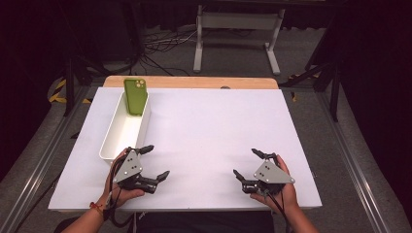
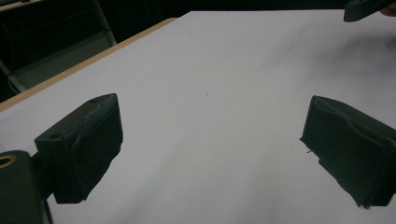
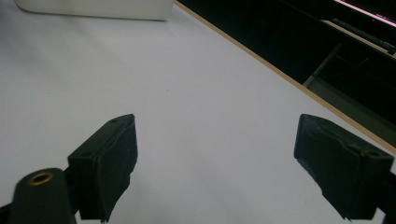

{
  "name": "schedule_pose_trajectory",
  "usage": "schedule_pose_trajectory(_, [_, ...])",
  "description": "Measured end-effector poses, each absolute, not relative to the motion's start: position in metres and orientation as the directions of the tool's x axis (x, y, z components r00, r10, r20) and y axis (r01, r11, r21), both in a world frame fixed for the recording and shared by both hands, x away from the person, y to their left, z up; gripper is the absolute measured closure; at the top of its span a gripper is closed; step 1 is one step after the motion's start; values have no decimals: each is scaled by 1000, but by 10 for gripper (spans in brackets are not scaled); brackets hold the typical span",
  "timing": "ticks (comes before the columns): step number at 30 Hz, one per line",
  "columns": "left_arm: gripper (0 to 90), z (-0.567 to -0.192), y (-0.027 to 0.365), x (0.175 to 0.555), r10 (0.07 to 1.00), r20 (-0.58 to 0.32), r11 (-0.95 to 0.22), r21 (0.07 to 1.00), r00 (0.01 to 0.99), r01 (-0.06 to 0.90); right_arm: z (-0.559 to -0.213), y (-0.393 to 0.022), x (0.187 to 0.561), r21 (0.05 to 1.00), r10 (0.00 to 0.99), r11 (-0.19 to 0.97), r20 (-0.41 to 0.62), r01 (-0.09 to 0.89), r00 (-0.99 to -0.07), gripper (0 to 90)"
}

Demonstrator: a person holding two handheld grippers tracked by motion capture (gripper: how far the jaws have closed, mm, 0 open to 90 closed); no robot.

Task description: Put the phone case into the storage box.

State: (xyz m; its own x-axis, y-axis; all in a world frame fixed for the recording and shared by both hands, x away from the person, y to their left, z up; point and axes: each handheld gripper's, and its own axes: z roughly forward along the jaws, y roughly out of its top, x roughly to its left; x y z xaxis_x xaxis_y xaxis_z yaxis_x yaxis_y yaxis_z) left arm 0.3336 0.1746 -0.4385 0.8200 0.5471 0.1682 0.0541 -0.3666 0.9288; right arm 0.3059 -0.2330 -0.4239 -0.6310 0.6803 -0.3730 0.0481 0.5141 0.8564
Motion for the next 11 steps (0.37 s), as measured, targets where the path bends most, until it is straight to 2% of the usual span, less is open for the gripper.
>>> schedule_pose_trajectory(11, [59,-441,171,331,542,172,-374,926,823,54,-422,-234,309,860,685,508,-369,48,-629,144])
